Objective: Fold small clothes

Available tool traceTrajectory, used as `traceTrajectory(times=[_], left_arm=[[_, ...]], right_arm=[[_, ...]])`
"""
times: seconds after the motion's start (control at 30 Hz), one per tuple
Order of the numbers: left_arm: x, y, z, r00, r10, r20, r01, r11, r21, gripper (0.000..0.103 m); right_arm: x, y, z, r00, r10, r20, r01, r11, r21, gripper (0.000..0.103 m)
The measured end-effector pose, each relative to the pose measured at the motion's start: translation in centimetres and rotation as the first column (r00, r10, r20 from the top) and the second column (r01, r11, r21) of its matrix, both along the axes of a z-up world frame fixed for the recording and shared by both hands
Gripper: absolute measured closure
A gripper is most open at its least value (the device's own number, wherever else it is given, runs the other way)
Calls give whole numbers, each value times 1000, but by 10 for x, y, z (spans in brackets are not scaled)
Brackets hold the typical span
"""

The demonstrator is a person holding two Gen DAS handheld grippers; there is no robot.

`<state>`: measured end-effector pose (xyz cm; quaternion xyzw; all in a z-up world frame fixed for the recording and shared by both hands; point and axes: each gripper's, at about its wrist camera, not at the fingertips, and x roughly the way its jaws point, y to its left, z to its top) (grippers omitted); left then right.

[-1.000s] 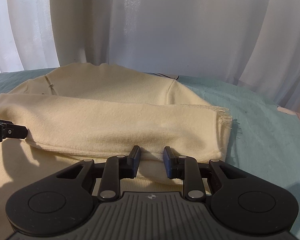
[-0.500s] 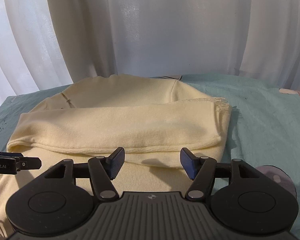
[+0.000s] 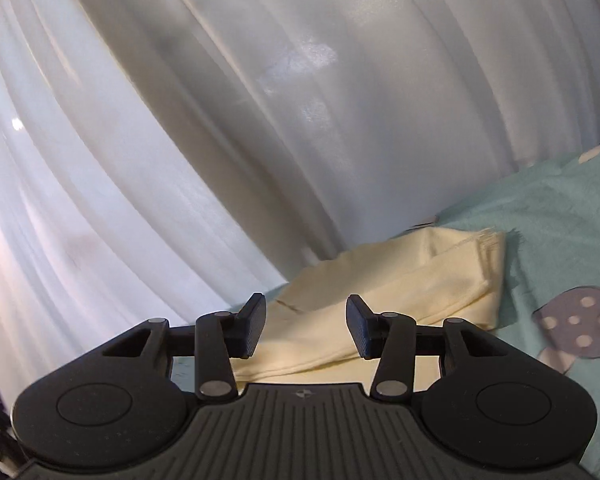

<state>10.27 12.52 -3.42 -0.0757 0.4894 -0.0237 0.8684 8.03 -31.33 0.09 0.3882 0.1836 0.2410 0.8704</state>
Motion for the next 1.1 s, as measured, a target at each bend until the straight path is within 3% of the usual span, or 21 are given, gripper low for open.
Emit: traceTrajectory(times=[0.07,0.13,0.23,0.33,0.47,0.6,0.7,0.77,0.83,0.93,1.1], left_arm=[[-12,1,0,1000,-6,-16,6,1000,-1,20],[-23,2,-2,999,-20,-39,20,1000,3,20],[-39,4,-4,997,-37,-66,37,999,6,20],[-55,10,-3,994,-63,-92,63,998,2,20],[-66,21,0,990,-55,-133,53,998,-16,23],[-75,30,-1,984,-56,-168,44,996,-72,29],[-77,31,1,981,-70,-180,51,993,-109,41],[-77,33,0,978,-82,-194,54,988,-146,56],[-78,33,-1,974,-93,-205,60,985,-163,60],[-81,33,-4,966,-117,-230,78,982,-172,83],[-81,37,-9,962,-143,-231,91,970,-223,84]], right_arm=[[-5,3,2,991,133,16,-134,982,134,55],[-13,9,5,976,218,0,-215,963,160,49],[-30,14,3,968,240,-69,-238,971,35,41],[-54,11,-17,946,186,-265,-230,962,-146,42],[-89,-7,-49,884,74,-461,-211,944,-253,49],[-115,-27,-71,833,-33,-552,-168,936,-310,51],[-122,-34,-81,806,-48,-590,-165,939,-302,52],[-123,-34,-86,791,-46,-610,-180,936,-304,54],[-123,-33,-90,779,-40,-626,-191,935,-297,60],[-124,-34,-90,776,-36,-630,-197,934,-297,63],[-121,-34,-91,764,-6,-645,-206,945,-252,63]])
